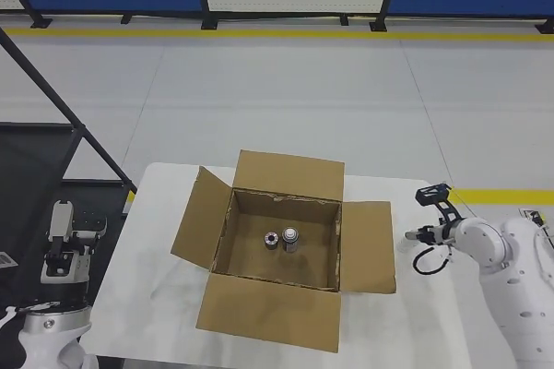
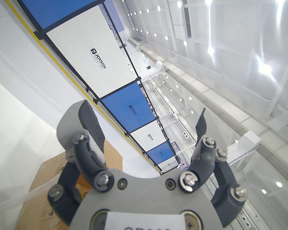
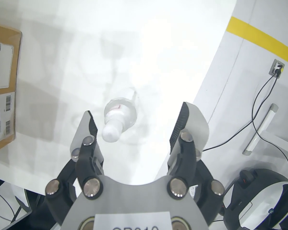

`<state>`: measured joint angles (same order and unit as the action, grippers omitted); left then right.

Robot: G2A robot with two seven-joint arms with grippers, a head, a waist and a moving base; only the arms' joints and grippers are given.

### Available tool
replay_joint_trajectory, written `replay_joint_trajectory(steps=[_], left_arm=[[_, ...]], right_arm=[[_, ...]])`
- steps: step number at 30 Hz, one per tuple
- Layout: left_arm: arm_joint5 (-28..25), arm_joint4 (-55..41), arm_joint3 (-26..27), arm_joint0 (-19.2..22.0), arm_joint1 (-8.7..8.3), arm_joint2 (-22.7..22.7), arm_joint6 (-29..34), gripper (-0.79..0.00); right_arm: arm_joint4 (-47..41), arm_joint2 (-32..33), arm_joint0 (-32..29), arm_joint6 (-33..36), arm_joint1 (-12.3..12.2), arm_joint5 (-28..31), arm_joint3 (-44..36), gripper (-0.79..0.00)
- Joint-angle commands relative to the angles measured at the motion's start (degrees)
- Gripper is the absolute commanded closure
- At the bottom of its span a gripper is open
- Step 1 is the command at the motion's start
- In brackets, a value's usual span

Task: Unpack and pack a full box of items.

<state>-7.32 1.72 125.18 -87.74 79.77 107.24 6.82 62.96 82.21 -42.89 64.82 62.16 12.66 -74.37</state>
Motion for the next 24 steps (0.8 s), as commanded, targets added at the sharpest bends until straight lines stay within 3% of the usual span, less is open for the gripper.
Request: replay_joint_trajectory(steps=[1,8,13,19,24], left_arm=[[0.0,0.0,0.0,0.0,0.00,0.0,0.0,-0.785],[0.0,0.0,0.0,0.0,0.00,0.0,0.0,-0.785],[0.0,0.0,0.0,0.0,0.00,0.0,0.0,-0.785],[0.0,0.0,0.0,0.0,0.00,0.0,0.0,-0.785],[0.0,0.0,0.0,0.0,0.00,0.0,0.0,-0.785]], right_arm=[[1.3,1.1,-1.4,-0.7,-0.3,-2.5,-5.3,-0.785],[4.5,2.2,-7.8,-2.8,-0.7,-6.6,-28.7,-0.785],[1.7,-3.2,-8.1,-6.1,-0.3,-0.8,-36.9,-0.785],[-3.8,-15.7,-0.2,-5.7,1.0,10.4,-31.8,-0.785],[-7.7,-29.2,8.7,-6.3,4.1,11.6,-18.5,-0.785]])
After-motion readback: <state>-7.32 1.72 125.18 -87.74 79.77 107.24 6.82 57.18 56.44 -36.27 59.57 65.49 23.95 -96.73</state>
